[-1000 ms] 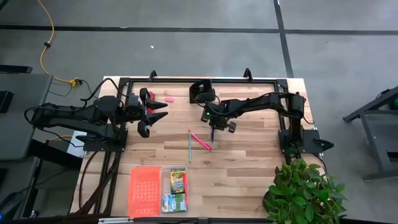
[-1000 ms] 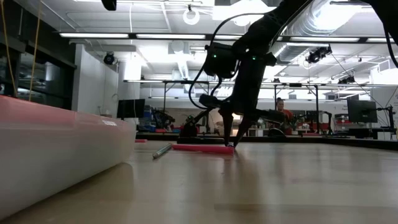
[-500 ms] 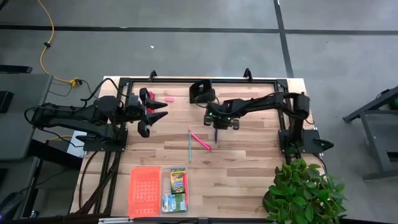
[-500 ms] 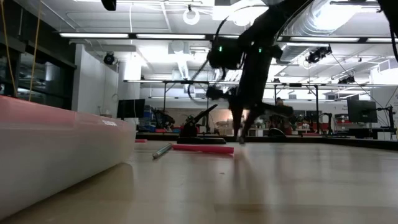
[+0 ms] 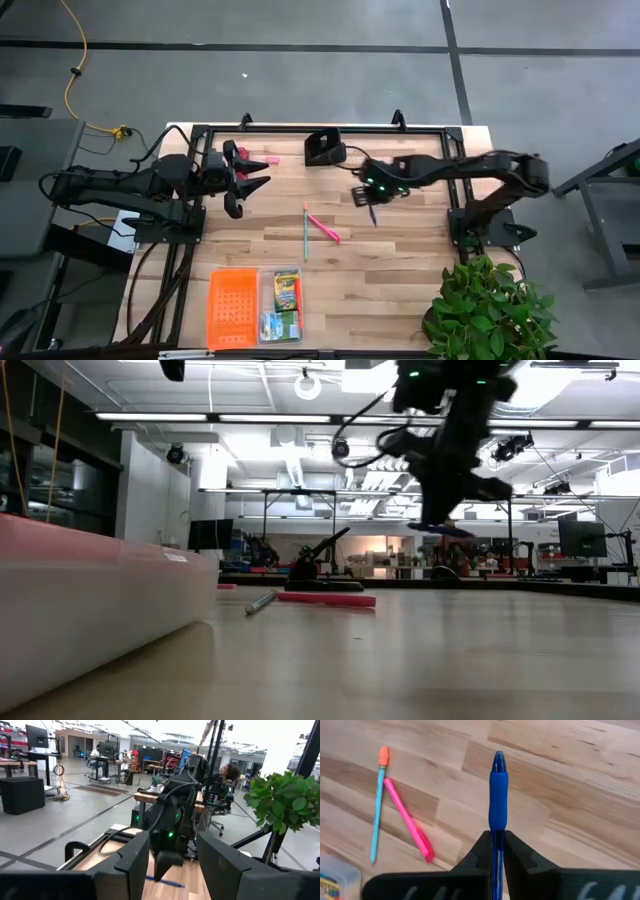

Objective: Pack school essentials
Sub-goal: Put the blue pen into the supply box

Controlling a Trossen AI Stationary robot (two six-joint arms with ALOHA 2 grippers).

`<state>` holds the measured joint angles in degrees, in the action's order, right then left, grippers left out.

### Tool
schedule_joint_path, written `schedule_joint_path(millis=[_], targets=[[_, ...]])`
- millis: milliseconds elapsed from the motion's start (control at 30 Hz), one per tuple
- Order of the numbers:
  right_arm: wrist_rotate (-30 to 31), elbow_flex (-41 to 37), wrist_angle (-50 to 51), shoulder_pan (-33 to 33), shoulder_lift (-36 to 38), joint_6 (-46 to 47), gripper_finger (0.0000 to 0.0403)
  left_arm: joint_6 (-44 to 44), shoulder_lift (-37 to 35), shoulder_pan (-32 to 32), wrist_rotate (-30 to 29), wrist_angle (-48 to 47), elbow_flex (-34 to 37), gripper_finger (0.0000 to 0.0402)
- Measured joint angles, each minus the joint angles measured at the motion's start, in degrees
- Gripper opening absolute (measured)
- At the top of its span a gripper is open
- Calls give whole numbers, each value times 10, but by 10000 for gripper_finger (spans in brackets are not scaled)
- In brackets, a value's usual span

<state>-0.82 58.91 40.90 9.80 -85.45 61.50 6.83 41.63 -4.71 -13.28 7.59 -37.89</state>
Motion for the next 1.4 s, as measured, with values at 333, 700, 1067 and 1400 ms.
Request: schedule_joint_path(millis=[333,700,1067,1400], targets=[[37,-248,-410,-50,195,24,3,59,0,0,2,-5,0,154],[7,-163,-575,-50,210,-330,3,164,0,1,37,-5,0,154],[-57,-68,-545,-50,211,-445,3,121,0,1,57,-5,0,154],[-58,-65,-510,-51,208,-436,3,120,0,1,57,-5,0,154]])
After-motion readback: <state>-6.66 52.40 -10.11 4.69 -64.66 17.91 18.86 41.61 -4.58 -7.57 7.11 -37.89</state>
